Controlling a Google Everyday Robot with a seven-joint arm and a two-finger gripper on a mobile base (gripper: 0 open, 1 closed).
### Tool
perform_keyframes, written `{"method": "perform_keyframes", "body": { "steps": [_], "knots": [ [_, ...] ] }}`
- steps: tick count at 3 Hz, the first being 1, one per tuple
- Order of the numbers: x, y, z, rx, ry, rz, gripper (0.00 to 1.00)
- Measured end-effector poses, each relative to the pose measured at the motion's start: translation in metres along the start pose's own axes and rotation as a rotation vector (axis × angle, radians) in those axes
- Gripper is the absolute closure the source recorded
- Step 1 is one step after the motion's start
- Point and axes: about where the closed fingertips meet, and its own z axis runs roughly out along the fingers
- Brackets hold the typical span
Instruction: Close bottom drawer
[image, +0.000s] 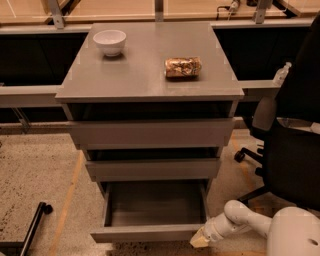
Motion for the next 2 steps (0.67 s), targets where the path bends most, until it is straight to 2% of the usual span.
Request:
{"method": "perform_keyframes", "body": {
  "steps": [1,2],
  "knots": [
    [-0.0393,-0.0158,0.0025,0.014,-0.025,-0.077,1.0],
    [-0.0393,-0.0157,0.0026,0.014,-0.025,-0.077,1.0]
  ]
}}
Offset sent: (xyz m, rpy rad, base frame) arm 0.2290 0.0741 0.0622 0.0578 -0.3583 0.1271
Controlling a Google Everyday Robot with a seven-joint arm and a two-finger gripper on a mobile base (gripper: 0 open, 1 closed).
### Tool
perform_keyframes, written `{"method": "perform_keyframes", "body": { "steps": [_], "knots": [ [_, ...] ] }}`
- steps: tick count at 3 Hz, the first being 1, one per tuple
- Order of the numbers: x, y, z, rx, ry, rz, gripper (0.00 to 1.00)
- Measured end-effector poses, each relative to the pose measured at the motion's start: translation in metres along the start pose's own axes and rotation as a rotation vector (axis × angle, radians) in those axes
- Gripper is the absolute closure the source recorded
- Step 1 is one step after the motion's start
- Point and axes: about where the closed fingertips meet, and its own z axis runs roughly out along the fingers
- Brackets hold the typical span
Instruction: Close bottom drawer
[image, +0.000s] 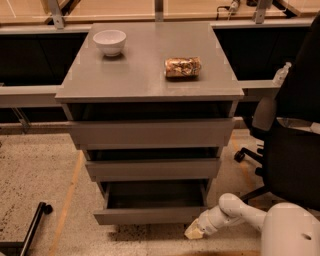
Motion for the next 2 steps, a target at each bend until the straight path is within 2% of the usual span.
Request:
{"method": "perform_keyframes", "body": {
  "steps": [1,2],
  "knots": [
    [-0.012,-0.02,-0.002,0.08,-0.038,-0.015,1.0],
    [-0.046,-0.057,-0.002,0.151,-0.074,-0.081,1.0]
  ]
}}
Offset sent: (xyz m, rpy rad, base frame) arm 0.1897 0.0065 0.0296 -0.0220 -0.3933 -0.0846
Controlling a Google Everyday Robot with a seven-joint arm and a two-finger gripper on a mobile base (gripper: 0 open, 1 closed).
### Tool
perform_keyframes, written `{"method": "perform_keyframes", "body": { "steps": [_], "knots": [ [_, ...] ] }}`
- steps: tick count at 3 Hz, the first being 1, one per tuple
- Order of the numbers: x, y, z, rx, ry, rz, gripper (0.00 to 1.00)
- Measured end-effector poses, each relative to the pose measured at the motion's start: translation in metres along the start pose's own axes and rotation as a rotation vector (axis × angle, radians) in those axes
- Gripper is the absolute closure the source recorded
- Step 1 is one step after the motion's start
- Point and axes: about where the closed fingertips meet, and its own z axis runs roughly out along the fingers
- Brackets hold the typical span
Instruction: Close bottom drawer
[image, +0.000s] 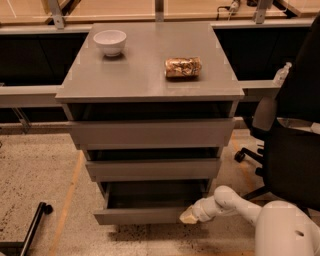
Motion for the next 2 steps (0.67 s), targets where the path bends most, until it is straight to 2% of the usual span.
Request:
{"method": "perform_keyframes", "body": {
  "steps": [1,2],
  "knots": [
    [-0.016,-0.0263,0.0018,0.041,-0.029,-0.025,1.0],
    [-0.016,-0.0261,0.002,0.041,-0.029,-0.024,1.0]
  ]
}}
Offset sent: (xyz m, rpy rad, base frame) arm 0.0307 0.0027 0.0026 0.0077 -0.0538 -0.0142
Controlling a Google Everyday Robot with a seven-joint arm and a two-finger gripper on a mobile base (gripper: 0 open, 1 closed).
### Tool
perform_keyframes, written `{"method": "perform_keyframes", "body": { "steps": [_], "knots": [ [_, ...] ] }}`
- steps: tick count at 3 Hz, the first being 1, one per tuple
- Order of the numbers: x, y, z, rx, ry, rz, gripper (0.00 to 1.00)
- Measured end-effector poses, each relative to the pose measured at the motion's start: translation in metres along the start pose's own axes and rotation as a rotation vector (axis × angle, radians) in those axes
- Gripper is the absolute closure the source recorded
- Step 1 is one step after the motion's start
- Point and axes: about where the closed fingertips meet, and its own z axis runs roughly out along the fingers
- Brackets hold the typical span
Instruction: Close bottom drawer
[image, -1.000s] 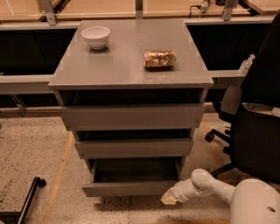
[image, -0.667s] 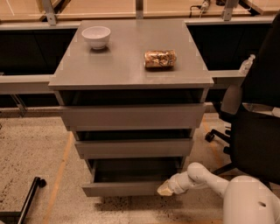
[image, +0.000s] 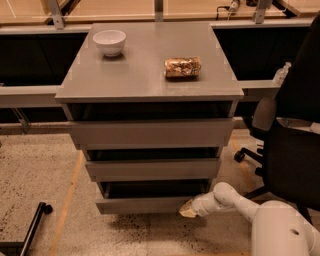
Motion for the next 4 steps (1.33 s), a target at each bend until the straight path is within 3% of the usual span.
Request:
{"method": "perform_keyframes", "body": {
  "steps": [1,2,4],
  "knots": [
    [0.0002,0.0021,0.0026,-0.005,0.0,0.001,0.82],
    [0.0004,0.0048,0.0061,-0.011,0.0,0.001,0.51],
    [0.0005,0.0084,0.0108,-0.02,0.0,0.001,0.04]
  ]
}}
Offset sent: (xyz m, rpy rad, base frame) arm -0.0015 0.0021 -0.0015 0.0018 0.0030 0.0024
